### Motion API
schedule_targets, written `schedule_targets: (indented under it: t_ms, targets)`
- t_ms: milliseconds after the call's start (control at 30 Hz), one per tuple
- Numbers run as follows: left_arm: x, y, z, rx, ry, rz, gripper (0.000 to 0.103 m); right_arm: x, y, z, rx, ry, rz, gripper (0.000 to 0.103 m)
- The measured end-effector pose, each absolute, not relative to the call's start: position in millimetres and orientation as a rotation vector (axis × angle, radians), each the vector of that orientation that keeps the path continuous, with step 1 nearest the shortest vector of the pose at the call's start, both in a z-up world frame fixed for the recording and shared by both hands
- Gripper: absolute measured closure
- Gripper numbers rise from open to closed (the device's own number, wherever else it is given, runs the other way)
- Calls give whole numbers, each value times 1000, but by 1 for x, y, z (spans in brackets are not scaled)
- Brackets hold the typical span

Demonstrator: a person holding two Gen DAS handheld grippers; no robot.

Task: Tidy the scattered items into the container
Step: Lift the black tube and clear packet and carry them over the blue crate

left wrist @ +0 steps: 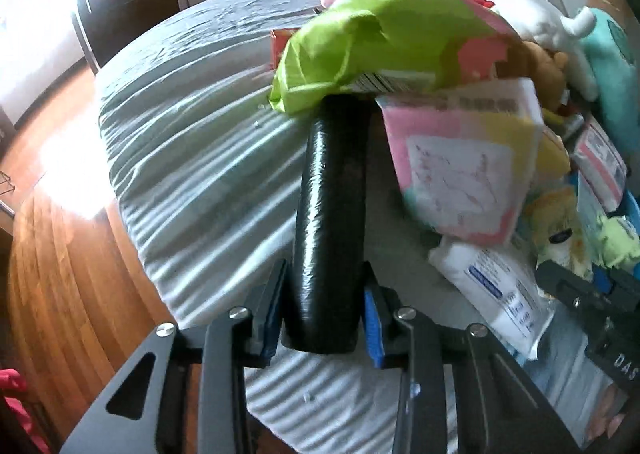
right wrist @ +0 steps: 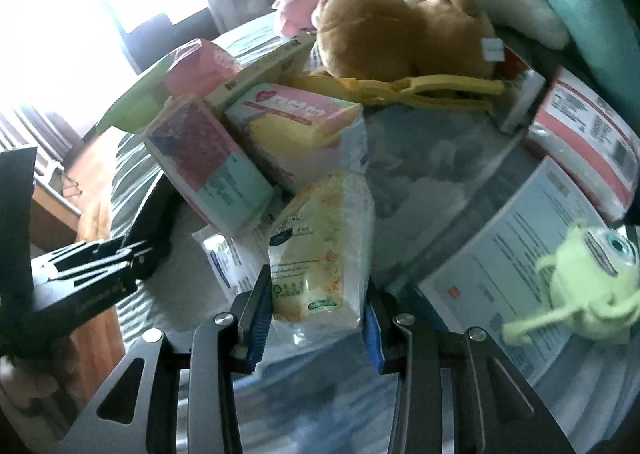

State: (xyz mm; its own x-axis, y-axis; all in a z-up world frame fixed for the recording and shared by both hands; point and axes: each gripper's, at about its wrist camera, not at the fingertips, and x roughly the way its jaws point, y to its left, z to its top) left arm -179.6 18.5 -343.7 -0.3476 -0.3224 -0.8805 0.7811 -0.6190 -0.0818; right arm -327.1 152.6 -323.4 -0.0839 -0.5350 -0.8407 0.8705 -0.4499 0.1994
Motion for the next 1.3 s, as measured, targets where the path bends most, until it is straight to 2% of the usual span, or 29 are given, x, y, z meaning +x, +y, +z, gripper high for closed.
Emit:
schedule_targets:
  t_ms: [167, 267, 300, 533, 867, 1300]
  targets:
    - [-185, 12, -345, 1183, 614, -2056, 69, -329, 150, -327, 1131, 415, -1757, 65]
    - [-187, 15, -344, 1201, 590, -2093, 73, -332, 149, -328, 1142, 404, -1784, 66]
    - [-187, 17, -341, 1201, 588, -2106, 73, -331, 151, -326, 1144, 401, -1791, 70]
    - [-174, 30, -305, 1178, 566, -2225, 73, -322, 165, -305, 1146, 363, -1862, 72]
    - [-155, 43, -231, 1120, 466, -2432, 73, -288, 188, -229, 1050, 291, -2001, 72]
    - [-184, 84, -134, 1010, 271, -2750, 73, -262, 235, -130, 917, 206, -2232, 72]
